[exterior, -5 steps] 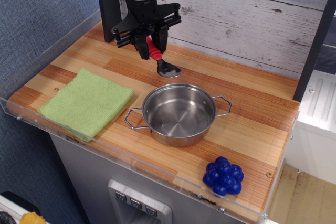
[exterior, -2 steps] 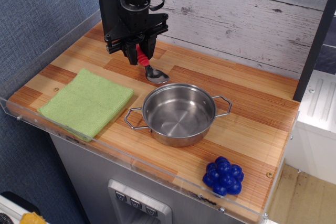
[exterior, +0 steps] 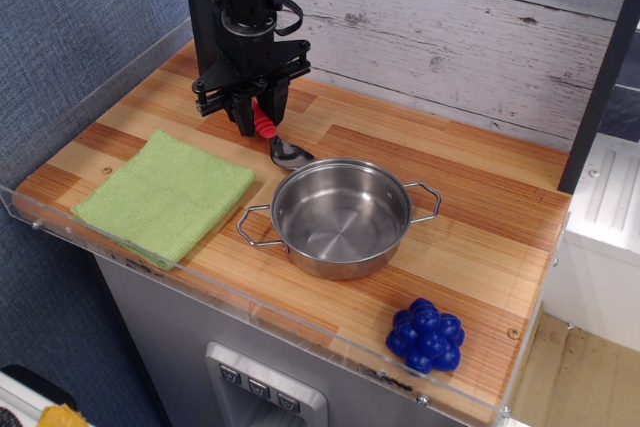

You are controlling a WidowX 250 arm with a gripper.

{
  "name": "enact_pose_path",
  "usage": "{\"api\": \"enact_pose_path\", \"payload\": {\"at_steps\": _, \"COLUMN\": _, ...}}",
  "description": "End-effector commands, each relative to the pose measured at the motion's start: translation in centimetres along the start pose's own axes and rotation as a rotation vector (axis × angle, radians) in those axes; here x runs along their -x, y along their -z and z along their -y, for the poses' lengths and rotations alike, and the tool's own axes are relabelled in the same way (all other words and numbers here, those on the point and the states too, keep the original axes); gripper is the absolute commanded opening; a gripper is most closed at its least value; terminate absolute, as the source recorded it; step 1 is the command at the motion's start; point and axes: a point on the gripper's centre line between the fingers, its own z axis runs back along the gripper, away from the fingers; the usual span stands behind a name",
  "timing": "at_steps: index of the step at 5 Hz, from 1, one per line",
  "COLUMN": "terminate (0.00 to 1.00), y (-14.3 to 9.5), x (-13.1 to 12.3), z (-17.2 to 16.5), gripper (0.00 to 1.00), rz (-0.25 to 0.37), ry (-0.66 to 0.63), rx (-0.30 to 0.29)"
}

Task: Place the spoon on the top of the green cloth.

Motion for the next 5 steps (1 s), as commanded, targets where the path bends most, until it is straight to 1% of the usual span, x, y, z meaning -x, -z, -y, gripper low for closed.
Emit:
{"api": "enact_pose_path", "payload": {"at_steps": 1, "terminate": 0.0, "y": -1.6, "x": -0.6, "z": -1.0, "gripper": 1.0, "rz": 0.018, "ry": 0.009, "rx": 0.077}}
{"api": "enact_pose_path", "payload": {"at_steps": 3, "terminate": 0.0, "y": -2.0, "x": -0.8, "z": -0.9, "gripper": 1.0, "rz": 0.017, "ry": 0.021, "rx": 0.084}}
{"api": "enact_pose_path", "payload": {"at_steps": 4, "terminate": 0.0, "y": -2.6, "x": -0.8, "z": -0.6, "gripper": 1.0, "rz": 0.01, "ry": 0.046, "rx": 0.084}}
{"api": "enact_pose_path", "payload": {"at_steps": 5, "terminate": 0.0, "y": -3.8, "x": -0.8, "z": -0.3, "gripper": 1.0, "rz": 0.021, "ry": 0.106, "rx": 0.081}}
